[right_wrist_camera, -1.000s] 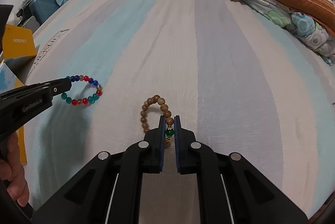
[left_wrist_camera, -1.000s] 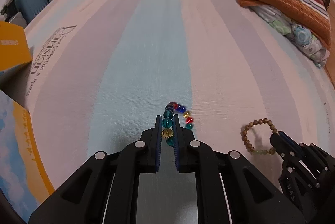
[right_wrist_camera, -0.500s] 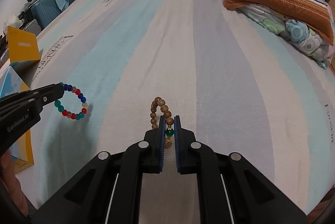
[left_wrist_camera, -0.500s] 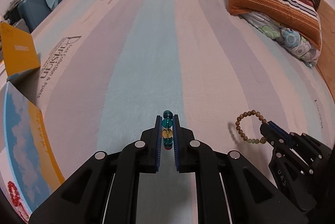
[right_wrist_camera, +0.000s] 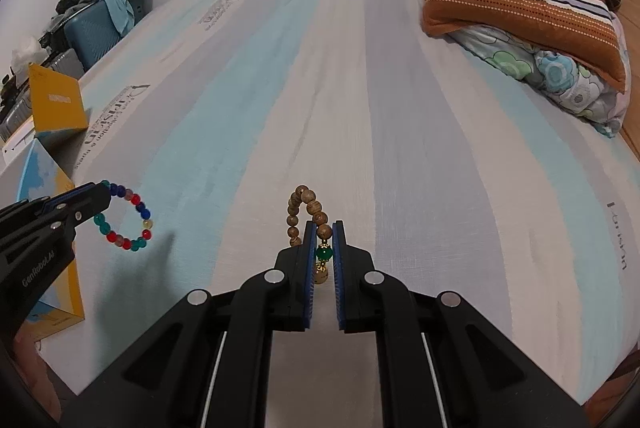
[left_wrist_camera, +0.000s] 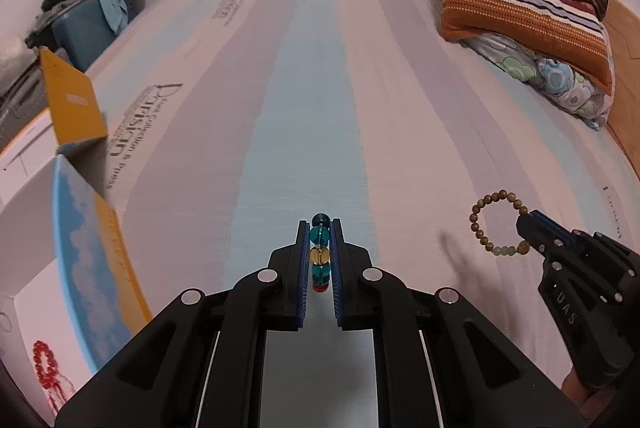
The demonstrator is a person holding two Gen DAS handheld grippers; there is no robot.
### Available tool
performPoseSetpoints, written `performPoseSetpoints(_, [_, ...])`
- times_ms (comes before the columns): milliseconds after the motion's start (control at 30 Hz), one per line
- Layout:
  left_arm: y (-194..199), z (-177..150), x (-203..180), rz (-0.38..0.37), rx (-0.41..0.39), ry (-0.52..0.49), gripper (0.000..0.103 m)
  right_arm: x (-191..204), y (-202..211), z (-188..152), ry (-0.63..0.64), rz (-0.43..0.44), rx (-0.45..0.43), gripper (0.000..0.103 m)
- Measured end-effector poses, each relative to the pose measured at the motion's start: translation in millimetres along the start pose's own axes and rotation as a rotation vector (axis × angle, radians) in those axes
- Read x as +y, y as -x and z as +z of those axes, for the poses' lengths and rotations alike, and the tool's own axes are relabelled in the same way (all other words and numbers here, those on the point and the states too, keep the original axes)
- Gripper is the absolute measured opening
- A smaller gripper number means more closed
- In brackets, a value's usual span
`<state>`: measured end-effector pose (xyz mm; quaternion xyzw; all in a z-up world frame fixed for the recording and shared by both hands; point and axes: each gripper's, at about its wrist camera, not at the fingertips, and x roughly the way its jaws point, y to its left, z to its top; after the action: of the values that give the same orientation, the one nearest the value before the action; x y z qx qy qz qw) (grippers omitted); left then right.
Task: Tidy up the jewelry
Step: 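Carry both held bracelets over the white cardboard box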
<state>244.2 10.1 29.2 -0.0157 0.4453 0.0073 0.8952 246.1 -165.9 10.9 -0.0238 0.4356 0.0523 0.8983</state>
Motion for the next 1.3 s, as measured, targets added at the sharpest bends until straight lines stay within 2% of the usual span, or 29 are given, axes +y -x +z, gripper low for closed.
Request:
performPoseSetpoints(367, [46.4,-8.2,12.8,0.037,-0.08,-0.009,0.009,19.3,32.1,-0.4,0.022,0.001,-0.04,0.007])
performPoseSetpoints(700, [102.0,-17.6,42.6,0.057,-0.156,0.035,0.009,47.6,68.0,4.7,0.024,0.036,-0.095,0.007])
performPoseSetpoints(900, [131.2,-26.8,76.0,0.095,-0.191,0.081,0.009,82.5,83.9,7.9,0.056,0.072,-0.121,0.007])
performPoseSetpoints(1067, [156.1,-39.2,112.0,0.158,-0.237,0.123,0.009,122.3,92.0,10.6,0.091,0.114,-0.137,0.007])
performPoseSetpoints(1300, [177.2,-61.5,168.5,0.221,-0.252,0.197,0.009,183.0,97.8,13.2,0.144,0.187,-0.153,0.007])
